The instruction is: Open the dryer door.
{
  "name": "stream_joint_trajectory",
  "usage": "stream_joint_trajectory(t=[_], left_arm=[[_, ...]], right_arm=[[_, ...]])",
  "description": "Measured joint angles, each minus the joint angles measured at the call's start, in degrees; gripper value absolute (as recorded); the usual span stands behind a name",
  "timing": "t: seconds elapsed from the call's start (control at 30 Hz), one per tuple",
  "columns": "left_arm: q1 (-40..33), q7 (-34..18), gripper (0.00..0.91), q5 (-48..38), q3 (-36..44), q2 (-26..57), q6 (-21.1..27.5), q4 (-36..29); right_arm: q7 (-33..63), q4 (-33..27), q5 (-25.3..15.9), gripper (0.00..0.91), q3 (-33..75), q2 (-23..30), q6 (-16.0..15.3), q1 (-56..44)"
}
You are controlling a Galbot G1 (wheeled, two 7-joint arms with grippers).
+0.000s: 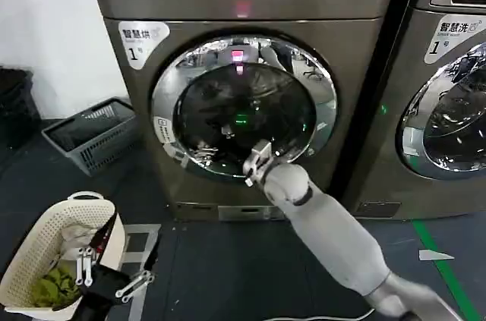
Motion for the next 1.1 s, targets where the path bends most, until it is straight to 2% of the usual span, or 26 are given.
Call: stream_joint_trajectory(t=[0.6,1.1], left_arm=[[0.0,0.0,0.907,0.1,0.0,-0.5,-0.1,0.0],[0.0,0.0,0.907,0.1,0.0,-0.6,-0.2,0.1]], right_arm=[[-0.9,-7.2,-1.6,0.907,-1.2,5.7,0.5,2.8],[-2.9,-11.7,-2.4,0.907,-1.4,8.5,1.2,4.7]])
